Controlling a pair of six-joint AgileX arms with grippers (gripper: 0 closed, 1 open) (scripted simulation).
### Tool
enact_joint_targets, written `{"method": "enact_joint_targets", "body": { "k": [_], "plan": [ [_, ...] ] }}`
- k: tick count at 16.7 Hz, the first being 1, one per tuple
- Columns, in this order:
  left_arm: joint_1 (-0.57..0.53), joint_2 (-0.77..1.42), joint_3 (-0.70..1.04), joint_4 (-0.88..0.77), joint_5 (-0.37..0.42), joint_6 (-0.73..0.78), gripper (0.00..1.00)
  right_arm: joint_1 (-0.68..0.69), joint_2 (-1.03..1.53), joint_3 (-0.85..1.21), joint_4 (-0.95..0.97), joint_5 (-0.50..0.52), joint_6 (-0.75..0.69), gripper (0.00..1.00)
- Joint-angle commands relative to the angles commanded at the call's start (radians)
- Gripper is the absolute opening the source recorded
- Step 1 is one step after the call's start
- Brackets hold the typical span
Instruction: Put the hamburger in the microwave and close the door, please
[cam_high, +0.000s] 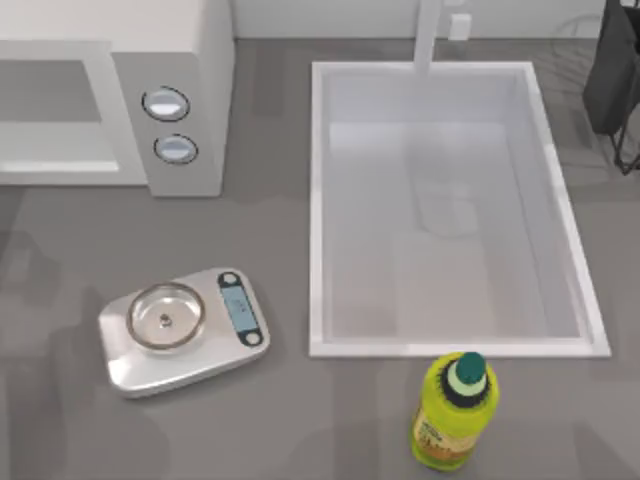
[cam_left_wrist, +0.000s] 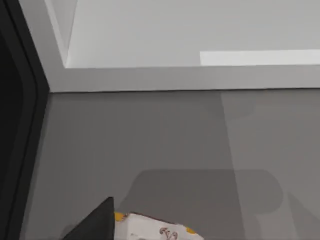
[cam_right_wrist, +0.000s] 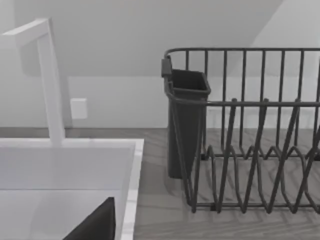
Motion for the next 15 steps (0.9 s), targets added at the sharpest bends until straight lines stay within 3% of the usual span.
{"method": "enact_joint_targets", "body": {
  "k": [8, 15],
  "plan": [
    [0.041, -0.142, 0.124, -0.289, 0.003, -0.020, 1.00, 0.000, 0.000, 0.000, 0.000, 0.000, 0.000, 1.00],
    [0.042, -0.146, 0.142, -0.329, 0.016, -0.029, 1.00, 0.000, 0.000, 0.000, 0.000, 0.000, 0.000, 1.00]
  ]
}}
